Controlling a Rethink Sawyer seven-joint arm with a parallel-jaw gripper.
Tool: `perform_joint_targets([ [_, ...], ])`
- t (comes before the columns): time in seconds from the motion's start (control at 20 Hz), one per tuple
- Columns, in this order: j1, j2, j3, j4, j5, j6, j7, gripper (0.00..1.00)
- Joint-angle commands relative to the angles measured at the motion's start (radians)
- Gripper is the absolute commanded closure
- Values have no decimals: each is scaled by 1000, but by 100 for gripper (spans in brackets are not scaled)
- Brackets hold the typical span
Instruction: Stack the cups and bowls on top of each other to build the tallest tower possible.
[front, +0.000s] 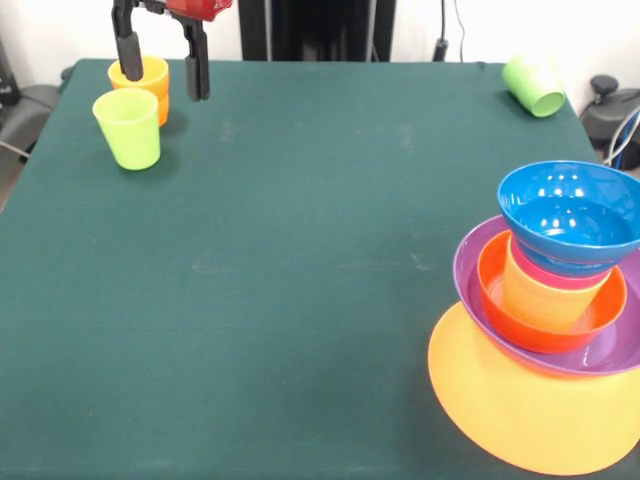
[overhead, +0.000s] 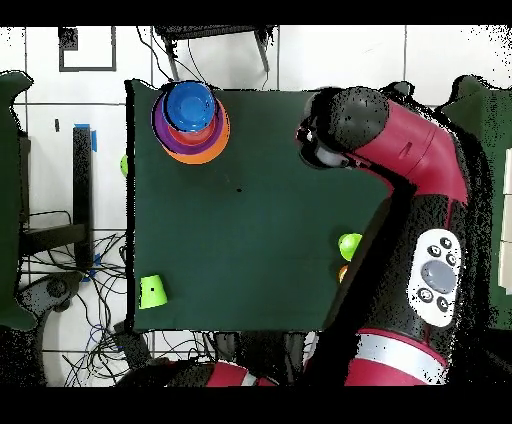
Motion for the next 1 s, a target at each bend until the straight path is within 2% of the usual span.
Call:
perform_joint_targets([
  [0.05, -29, -102, 109, 185, -126, -288, -114, 0],
  [0.2, -57, -142, 144, 343, -106, -380, -80, 0],
  [0.5, -156, -240, 194, 611, -118, -492, -77, 0],
  [0.6, -183, -243, 201, 654, -131, -522, -66, 0],
  [0.8, -241, -222, 231, 701, -131, -492, -68, 0],
  [1.0, -305, -217, 282, 763, -154, -534, -78, 0],
])
